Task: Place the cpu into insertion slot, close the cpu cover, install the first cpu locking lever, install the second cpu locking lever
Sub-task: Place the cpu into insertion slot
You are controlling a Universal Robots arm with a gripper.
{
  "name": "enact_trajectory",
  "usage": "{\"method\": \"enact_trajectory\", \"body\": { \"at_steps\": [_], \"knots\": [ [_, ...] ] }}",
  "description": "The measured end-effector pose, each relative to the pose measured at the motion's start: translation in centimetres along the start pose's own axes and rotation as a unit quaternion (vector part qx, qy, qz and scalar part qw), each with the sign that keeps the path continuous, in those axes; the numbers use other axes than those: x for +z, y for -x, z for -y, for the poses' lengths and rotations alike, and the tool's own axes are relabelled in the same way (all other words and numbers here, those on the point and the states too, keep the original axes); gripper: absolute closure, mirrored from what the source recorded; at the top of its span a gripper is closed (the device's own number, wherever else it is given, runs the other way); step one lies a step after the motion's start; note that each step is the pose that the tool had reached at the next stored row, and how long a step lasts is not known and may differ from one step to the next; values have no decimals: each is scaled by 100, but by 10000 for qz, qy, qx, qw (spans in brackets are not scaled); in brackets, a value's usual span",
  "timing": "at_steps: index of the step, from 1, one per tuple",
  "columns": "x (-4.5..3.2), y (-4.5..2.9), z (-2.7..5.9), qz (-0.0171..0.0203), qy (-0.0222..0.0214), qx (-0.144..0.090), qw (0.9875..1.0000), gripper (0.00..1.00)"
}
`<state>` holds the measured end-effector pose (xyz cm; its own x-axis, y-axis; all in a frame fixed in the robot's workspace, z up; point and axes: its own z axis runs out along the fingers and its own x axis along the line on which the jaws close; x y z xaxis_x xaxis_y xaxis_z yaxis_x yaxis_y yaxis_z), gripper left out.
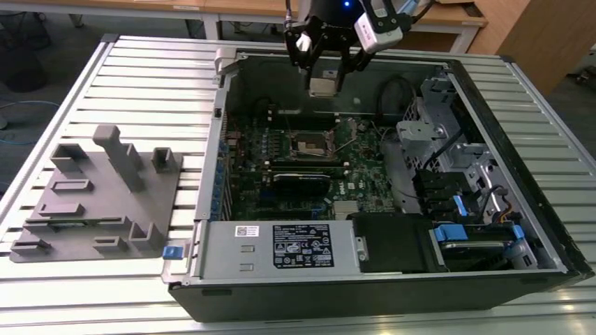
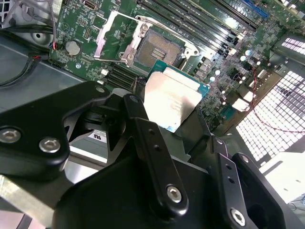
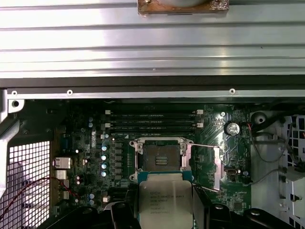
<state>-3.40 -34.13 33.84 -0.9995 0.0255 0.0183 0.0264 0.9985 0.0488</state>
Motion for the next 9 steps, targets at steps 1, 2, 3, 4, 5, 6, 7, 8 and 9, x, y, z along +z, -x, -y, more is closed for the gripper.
{"method": "enact_trajectory", "body": {
  "at_steps": [1, 2, 3, 4, 5, 6, 7, 8, 9],
  "knots": [
    [2, -1, 0, 0, -1, 0, 10000, 46],
    [8, -3, 0, 1, -2, 0, 10000, 46],
    [16, -5, 1, 1, -4, 1, 10000, 46],
    [28, -7, 2, 1, -9, 1, 10000, 46],
    [44, -10, 2, 1, -14, 0, 10000, 46],
    [60, -12, 3, 1, -18, 0, 10000, 46],
    [75, -15, 4, 1, -24, 1, 10000, 46],
    [86, -18, 5, 2, -28, 1, 10000, 46],
    [93, -20, 5, 2, -31, 1, 10000, 46]
  ]
}}
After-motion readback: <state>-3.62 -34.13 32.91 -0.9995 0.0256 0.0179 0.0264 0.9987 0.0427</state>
